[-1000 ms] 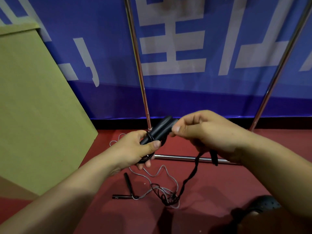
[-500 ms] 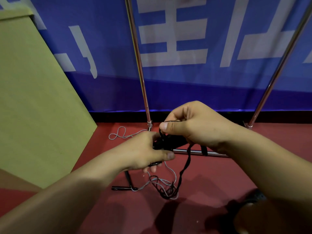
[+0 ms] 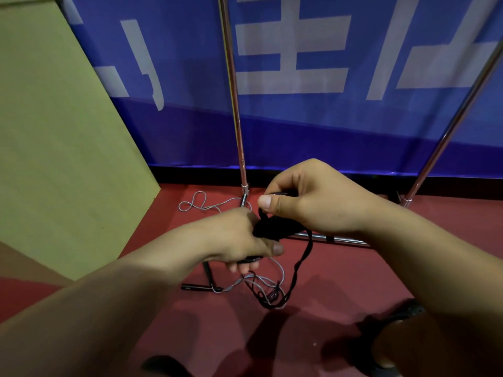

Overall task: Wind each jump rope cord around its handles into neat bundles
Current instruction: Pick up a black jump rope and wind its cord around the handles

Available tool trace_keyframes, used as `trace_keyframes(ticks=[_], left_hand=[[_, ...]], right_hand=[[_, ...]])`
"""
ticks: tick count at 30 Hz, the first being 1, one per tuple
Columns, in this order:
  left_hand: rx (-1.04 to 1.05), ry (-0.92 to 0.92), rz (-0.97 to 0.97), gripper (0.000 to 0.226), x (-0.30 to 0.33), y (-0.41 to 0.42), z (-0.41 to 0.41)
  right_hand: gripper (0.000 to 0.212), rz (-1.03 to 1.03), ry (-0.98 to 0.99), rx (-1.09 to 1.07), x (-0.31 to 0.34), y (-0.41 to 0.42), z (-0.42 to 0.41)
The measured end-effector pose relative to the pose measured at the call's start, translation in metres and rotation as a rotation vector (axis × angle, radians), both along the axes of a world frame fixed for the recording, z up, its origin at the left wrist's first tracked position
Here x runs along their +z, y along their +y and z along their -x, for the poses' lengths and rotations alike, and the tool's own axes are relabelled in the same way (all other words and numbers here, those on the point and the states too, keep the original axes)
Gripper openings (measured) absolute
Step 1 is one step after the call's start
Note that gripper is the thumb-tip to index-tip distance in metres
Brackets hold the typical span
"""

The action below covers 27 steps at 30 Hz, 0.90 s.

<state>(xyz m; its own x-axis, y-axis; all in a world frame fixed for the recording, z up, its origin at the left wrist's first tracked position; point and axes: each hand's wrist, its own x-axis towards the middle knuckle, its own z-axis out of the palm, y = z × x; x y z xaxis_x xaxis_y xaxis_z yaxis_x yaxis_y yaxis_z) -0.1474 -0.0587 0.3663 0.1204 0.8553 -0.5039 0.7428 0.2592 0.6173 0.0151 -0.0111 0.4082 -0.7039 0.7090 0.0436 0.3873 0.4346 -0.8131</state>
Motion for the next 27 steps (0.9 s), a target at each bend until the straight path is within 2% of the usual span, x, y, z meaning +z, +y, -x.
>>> trace_keyframes(ticks=[6,10,14,22,25,27], left_hand=[[-0.113,0.098,-0.073,0.033,0.006,-0.001,-0.008],[-0.121,0.079,-0.125,0.033,0.007,0.001,-0.007],[-0.153,0.054,-0.155,0.031,0.009,0.001,-0.005],[-0.158,0.017,-0.231,0.031,0.023,-0.007,-0.002],[-0.174,0.123,-0.320,0.040,0.029,-0.009,-0.003],[-0.195,0.214,-0.404,0.047,0.033,-0.011,-0.002]], right_hand=[[0.023,-0.295,-0.187,-0.144,-0.007,0.016,0.001],[0.034,-0.470,-0.236,-0.256,-0.014,0.025,0.002],[0.036,-0.534,-0.231,-0.277,-0.016,0.024,0.006],[0.033,-0.381,-0.185,-0.238,-0.005,0.034,0.005],[0.037,-0.311,-0.170,-0.252,0.005,0.039,0.001],[0.038,-0.158,-0.109,-0.243,0.012,0.043,-0.003]])
